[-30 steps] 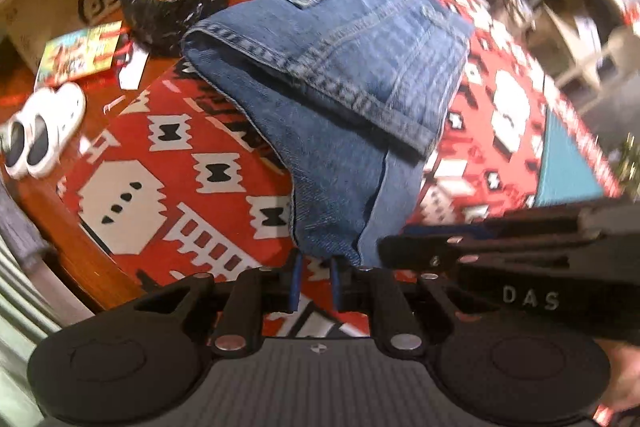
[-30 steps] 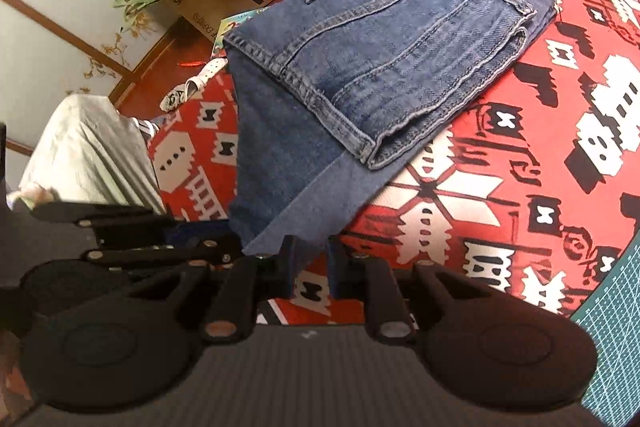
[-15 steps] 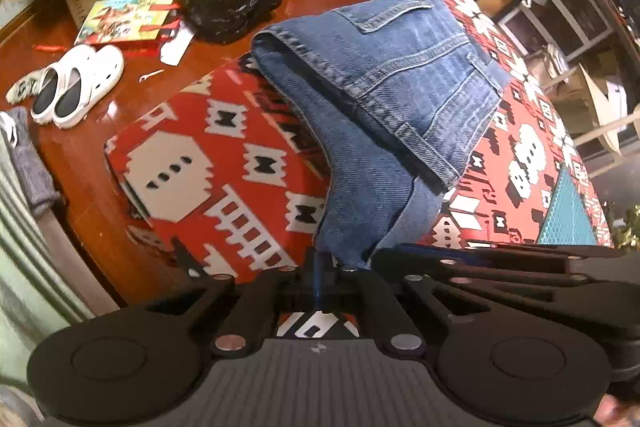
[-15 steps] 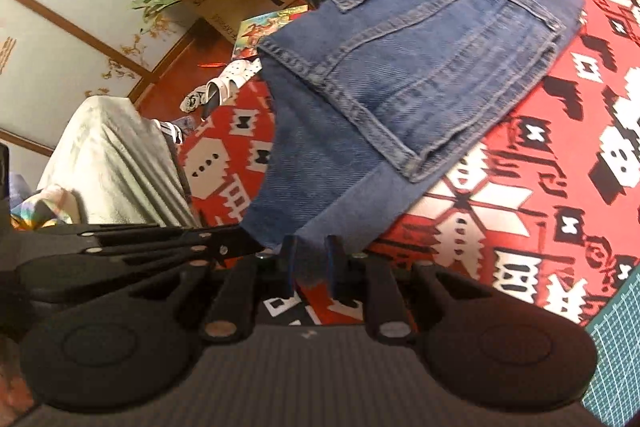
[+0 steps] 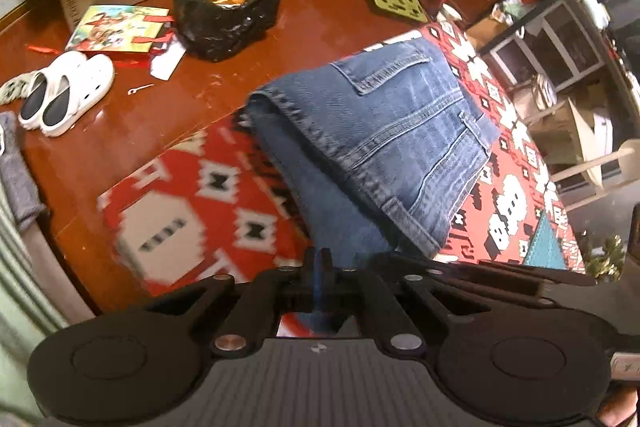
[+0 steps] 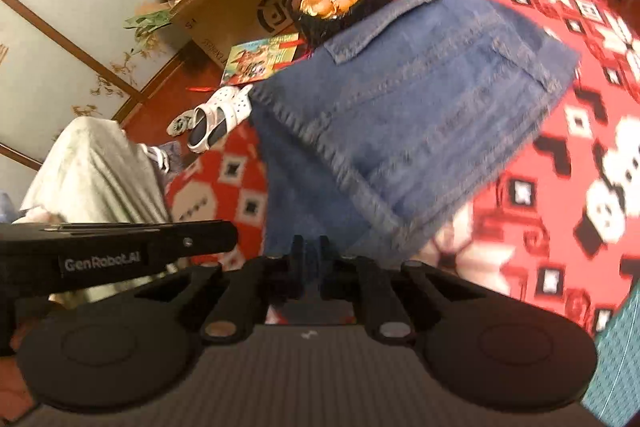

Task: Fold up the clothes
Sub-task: 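Carry the held shorts with both grippers over the blanket beside the mat, then lower the shorts onto the blanket and open both grippers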

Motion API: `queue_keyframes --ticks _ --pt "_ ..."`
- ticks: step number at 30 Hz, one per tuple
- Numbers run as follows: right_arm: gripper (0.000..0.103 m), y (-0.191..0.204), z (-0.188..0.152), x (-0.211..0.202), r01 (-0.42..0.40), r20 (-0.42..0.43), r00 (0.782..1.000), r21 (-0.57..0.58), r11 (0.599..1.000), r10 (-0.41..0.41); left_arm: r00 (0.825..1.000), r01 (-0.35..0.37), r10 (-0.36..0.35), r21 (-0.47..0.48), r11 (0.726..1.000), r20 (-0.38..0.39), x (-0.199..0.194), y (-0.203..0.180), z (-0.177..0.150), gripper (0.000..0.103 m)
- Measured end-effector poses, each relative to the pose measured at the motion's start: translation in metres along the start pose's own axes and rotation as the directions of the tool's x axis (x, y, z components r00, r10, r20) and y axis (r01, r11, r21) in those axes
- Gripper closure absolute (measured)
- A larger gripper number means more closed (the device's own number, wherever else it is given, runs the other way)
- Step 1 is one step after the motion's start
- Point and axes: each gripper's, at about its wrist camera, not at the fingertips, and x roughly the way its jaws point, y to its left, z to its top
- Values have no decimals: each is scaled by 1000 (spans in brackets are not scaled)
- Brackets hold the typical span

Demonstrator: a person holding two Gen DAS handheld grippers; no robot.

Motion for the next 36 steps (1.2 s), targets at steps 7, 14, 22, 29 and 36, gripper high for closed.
queue_keyframes --ticks 7,14,22,29,36 --pt "103 -1 -10 28 22 -35 999 11 1000 -21 990 -86 86 1 996 -112 32 13 -13 103" --pt "101 -2 19 -15 -17 8 1000 2 1000 17 998 -39 37 -25 999 -52 -7 6 6 103" --pt "99 -58 88 -39 125 128 984 21 992 -127 1000 -4 2 75 997 24 15 -37 75 103" --pt "103 -115 104 7 215 133 966 71 974 -223 997 -69 74 268 961 -9 68 -65 85 101" --pt "101 -119 112 8 183 145 970 85 979 -194 997 -37 50 235 971 -51 56 -58 99 101"
